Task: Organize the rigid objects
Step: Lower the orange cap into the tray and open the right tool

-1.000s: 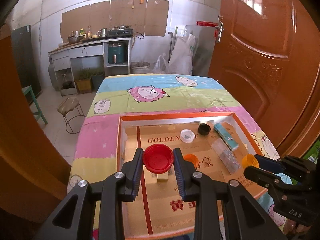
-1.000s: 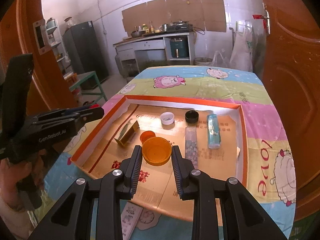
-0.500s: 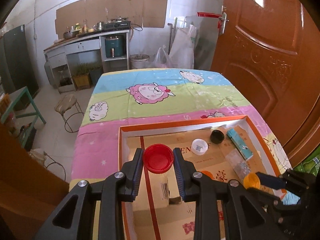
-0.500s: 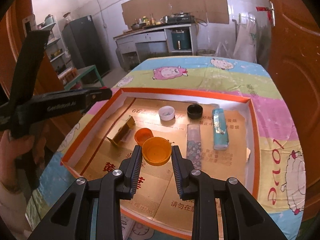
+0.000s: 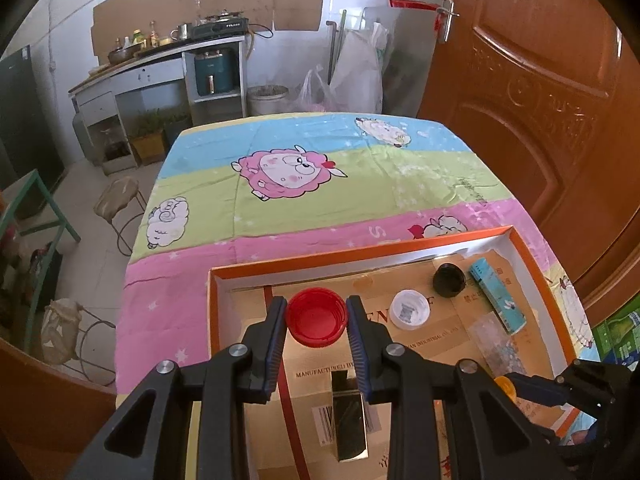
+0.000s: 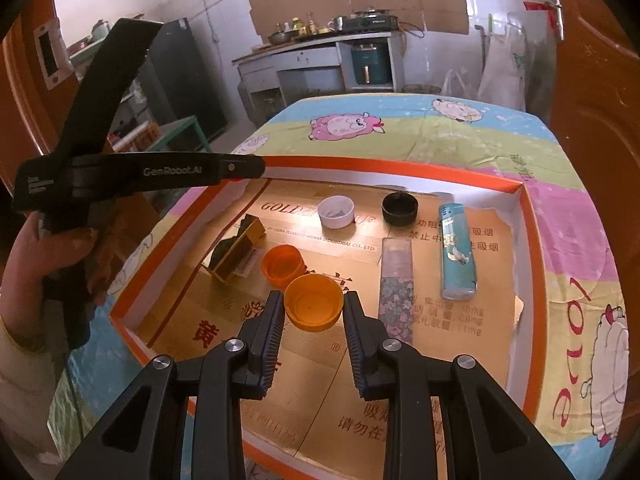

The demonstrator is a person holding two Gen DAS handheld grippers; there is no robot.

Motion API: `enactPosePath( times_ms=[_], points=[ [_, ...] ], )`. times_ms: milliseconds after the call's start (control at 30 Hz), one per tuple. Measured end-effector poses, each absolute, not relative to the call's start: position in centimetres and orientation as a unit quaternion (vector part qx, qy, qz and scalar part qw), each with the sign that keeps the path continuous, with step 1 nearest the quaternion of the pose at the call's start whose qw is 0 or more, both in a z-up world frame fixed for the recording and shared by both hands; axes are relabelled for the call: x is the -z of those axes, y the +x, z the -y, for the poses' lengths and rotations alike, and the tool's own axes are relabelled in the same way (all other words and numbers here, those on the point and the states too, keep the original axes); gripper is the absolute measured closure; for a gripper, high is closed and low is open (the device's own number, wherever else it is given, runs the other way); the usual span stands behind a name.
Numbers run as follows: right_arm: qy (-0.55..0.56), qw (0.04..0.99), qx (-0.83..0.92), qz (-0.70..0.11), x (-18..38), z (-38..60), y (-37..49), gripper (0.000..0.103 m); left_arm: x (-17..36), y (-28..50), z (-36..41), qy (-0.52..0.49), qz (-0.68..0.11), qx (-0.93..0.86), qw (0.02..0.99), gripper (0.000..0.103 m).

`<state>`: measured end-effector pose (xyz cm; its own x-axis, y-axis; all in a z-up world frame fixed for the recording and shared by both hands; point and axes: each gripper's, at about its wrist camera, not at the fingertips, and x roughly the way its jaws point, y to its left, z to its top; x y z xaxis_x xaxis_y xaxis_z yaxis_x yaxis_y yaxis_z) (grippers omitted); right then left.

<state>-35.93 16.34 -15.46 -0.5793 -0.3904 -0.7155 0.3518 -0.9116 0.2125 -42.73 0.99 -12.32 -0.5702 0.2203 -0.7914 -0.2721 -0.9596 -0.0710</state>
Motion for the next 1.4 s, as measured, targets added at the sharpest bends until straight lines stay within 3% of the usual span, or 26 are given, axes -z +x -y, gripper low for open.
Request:
enactPosePath(
  times_ms=[1400],
  points=[
    [0.434, 0.22, 0.874, -0.017, 17.3, -14.7, -37.2, 0.072, 16.4, -46.2, -1.1, -0.494, 0.007, -0.856, 0.151, 0.072]
  ],
)
